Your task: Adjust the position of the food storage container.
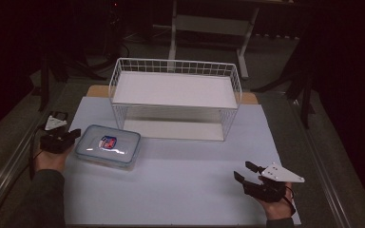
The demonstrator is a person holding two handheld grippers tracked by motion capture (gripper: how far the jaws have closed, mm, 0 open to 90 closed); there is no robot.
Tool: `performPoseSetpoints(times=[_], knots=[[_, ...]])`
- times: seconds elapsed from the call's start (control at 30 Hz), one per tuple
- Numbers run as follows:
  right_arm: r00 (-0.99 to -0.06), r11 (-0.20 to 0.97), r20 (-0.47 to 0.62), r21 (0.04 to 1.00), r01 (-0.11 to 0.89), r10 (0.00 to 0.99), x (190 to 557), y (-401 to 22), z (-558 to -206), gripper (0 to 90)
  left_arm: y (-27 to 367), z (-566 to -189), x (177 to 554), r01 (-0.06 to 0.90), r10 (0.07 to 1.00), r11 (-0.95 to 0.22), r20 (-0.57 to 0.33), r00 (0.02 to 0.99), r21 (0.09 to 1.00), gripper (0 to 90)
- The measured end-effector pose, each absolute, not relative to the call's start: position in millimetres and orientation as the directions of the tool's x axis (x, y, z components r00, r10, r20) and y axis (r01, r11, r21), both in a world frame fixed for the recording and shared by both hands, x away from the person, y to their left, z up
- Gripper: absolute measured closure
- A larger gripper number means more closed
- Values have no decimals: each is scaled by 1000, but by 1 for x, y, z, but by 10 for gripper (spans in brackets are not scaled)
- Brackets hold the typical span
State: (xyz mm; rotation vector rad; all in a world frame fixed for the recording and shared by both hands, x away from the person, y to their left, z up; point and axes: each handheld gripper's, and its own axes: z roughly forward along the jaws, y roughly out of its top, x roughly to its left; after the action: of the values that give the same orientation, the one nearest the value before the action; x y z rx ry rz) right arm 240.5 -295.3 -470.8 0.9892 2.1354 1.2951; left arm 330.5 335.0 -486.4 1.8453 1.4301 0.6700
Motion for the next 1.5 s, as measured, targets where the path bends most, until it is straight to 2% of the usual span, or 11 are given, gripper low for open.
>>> performPoseSetpoints(times=[0.07, 0.17, 0.53, 0.87, 1.33, 1.5], knots=[[-642, 302, -11, 889, 345, 767, 241, -295, -471, 394, 333, -489, 332, 613, 967, -171, 14, 253, 771, 900], [-649, 309, -13, 887, 345, 761, 241, -294, -471, 393, 337, -490, 333, 616, 965, -142, -30, 260, 775, 900], [-657, 318, -15, 883, 345, 754, 242, -290, -472, 393, 306, -492, 324, 584, 936, -193, -29, 349, 789, 900], [-662, 324, -19, 882, 341, 750, 243, -288, -472, 393, 262, -491, 308, 542, 893, -238, -39, 449, 806, 900], [-668, 326, -18, 882, 339, 744, 243, -287, -473, 393, 177, -494, 295, 487, 798, -294, -69, 599, 822, 900], [-671, 329, -18, 881, 341, 741, 244, -286, -473, 391, 162, -494, 296, 503, 791, -269, -109, 602, 821, 899]])
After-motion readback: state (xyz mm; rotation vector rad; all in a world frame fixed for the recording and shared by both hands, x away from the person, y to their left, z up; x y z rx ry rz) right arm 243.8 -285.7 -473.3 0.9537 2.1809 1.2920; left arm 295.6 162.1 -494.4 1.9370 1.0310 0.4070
